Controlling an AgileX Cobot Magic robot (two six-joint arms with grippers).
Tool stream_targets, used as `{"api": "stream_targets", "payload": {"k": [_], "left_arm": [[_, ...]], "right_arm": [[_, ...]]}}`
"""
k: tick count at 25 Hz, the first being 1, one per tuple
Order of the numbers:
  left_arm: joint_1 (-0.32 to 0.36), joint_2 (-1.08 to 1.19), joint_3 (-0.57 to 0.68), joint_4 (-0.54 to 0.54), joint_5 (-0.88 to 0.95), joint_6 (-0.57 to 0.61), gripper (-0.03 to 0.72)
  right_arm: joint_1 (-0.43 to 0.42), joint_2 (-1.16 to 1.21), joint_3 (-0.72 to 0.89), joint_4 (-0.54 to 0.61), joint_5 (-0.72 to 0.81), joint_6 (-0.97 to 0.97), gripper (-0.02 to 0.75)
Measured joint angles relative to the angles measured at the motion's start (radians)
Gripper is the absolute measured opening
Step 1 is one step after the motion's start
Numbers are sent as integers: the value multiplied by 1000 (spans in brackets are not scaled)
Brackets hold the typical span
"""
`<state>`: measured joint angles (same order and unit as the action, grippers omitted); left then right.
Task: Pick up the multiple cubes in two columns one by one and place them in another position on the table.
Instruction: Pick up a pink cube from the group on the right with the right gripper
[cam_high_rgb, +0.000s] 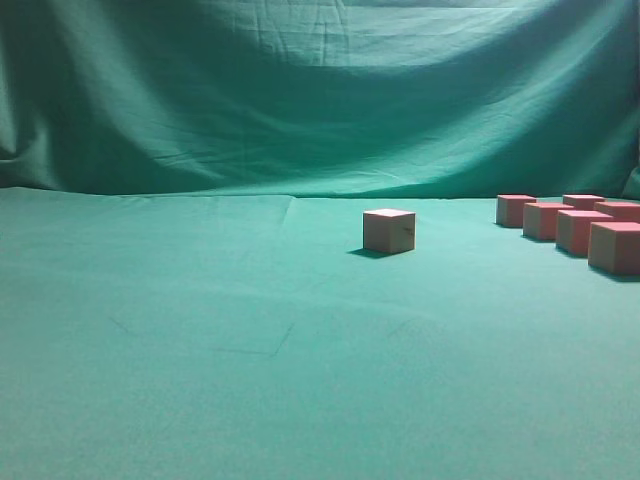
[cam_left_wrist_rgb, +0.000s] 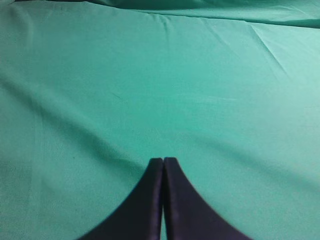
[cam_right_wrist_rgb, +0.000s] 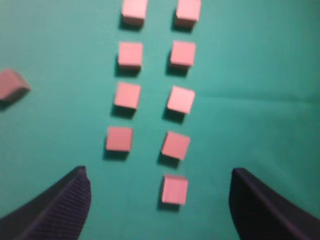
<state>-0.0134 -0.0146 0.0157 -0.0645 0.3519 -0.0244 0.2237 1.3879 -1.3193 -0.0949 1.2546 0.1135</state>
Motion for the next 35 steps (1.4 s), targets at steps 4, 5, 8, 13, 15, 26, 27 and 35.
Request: {"api": "stream_targets", "payload": {"k": [4,5,8,13,15,26,27,35], "left_arm": [[0,0,0,0,0,0,0],[0,0,0,0,0,0,0],[0,0,0,0,0,0,0],[0,0,0,0,0,0,0],[0,0,0,0,0,0,0],[0,0,0,0,0,0,0],[0,0,0,0,0,0,0],[0,0,0,0,0,0,0]], "right_arm": [[-40,-36,210,0,-65,11,563],[-44,-36,252,4,-98,13,563],[-46,-36,387,8,-217,17,563],[-47,-8,476,8,-368,20,563],[-48,32,476,2,-388,20,563],[-143,199,476,92,-475,-54,563],[-143,205,476,114,-479,-73,563],[-143,260,476,139,-519,-101,372]]}}
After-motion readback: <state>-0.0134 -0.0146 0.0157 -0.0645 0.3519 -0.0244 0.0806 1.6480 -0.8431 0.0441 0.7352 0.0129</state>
